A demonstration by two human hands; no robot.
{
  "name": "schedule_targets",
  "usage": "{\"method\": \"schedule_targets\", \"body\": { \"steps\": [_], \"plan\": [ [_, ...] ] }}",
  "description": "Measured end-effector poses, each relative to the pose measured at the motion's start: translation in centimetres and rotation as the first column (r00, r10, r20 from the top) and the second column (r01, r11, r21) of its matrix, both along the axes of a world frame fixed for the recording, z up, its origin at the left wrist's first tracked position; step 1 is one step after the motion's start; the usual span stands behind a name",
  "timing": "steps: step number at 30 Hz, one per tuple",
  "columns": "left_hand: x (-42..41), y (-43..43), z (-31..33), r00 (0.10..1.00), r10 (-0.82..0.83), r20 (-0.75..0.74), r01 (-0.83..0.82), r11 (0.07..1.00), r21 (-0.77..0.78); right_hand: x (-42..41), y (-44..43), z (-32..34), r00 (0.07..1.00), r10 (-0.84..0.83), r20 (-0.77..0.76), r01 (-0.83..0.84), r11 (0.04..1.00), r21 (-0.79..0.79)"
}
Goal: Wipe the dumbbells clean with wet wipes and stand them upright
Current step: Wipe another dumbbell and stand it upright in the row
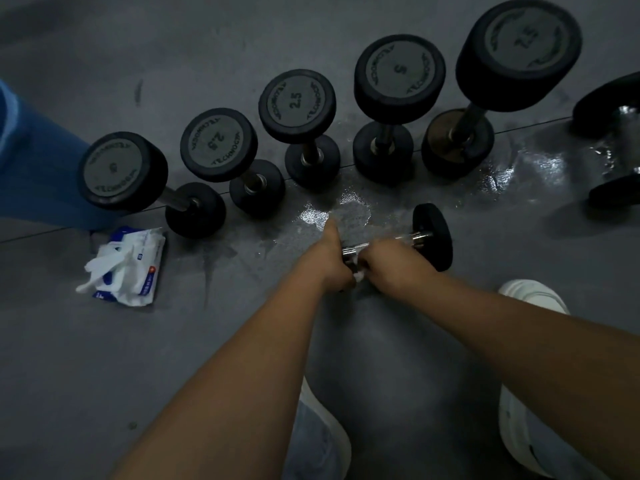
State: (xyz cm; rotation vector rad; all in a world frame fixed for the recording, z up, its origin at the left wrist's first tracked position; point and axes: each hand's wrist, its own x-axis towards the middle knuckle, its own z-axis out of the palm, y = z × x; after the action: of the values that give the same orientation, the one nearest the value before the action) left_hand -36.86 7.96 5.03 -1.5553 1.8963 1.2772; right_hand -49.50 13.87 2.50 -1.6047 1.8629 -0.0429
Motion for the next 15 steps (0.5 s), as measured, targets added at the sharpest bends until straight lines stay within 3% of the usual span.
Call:
{"method": "schedule_targets", "body": {
  "steps": [4,7,10,12,15],
  "plan": [
    [0.1,-0.2,-0.3,1.000,-0.010,0.027,0.010,1.000,-0.006,-1.3,-0.2,-0.6,0.978,-0.200,-0.053,0.190,0.970,-0.154],
    [0.0,0.0,-0.2,0.999,-0.012,0.034,0.012,1.000,-0.013,-1.2,-0.2,0.0,0.984,-0.094,-0.154,0.087,0.995,-0.049],
    [0.1,-0.2,-0.4,0.999,-0.010,0.038,0.010,1.000,-0.012,-2.0,-0.8,0.8,0.972,-0.115,-0.207,0.091,0.989,-0.119],
    [0.1,-0.2,-0.5,0.999,-0.009,0.039,0.009,1.000,-0.009,-2.5,-0.4,1.2,0.965,-0.083,-0.249,0.066,0.995,-0.079],
    [0.1,0.0,-0.6,0.999,-0.004,0.032,0.004,1.000,-0.018,-2.1,0.3,1.6,0.974,-0.004,-0.228,0.007,1.000,0.010]
  ]
}}
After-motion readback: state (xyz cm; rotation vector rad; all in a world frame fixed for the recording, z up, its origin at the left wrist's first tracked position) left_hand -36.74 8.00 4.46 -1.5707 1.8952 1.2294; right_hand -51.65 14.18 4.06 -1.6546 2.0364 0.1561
